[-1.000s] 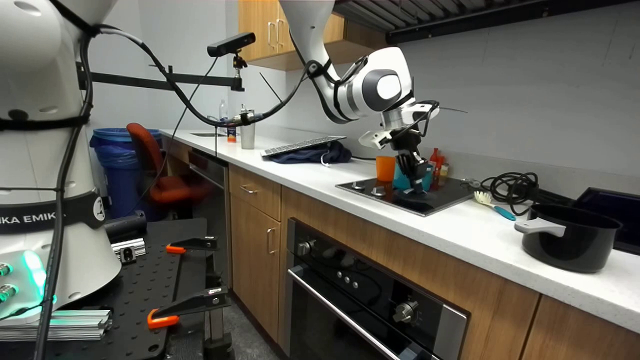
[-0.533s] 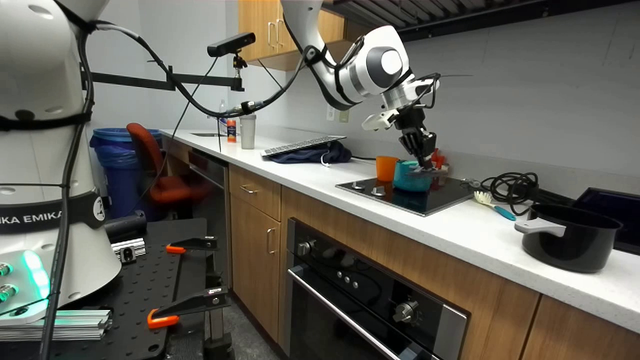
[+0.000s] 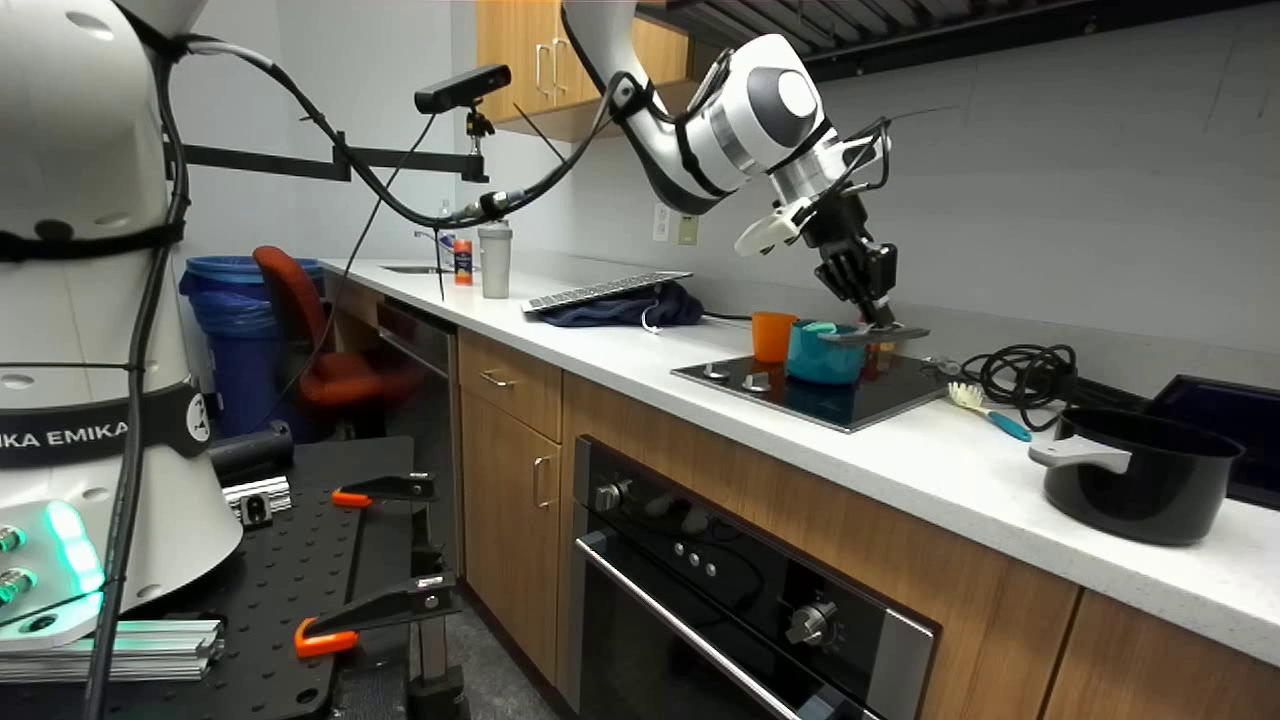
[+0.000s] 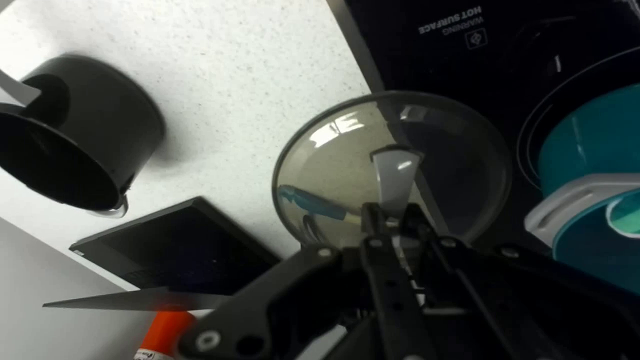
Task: Put the lid on the stove on the pot
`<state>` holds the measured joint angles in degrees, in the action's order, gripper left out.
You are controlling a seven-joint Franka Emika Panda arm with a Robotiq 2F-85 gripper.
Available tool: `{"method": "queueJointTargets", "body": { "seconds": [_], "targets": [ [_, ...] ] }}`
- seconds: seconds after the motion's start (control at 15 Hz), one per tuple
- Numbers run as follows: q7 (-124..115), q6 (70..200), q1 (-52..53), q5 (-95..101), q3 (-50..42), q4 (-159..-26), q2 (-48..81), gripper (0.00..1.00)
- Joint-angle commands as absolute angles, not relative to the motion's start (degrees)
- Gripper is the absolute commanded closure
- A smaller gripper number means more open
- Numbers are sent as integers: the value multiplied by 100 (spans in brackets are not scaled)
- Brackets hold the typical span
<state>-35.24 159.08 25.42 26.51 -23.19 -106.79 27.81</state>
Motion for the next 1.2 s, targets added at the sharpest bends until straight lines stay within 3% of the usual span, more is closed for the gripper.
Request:
{"method": "queueJointTargets", "body": {
  "seconds": [0.0, 1.13],
  "targets": [
    [-3862, 15771, 2638, 3090, -2332, -10784, 2538, 97],
    [-3344, 15830, 2372, 2789, -1303, -9605, 3324, 97]
  ]
}}
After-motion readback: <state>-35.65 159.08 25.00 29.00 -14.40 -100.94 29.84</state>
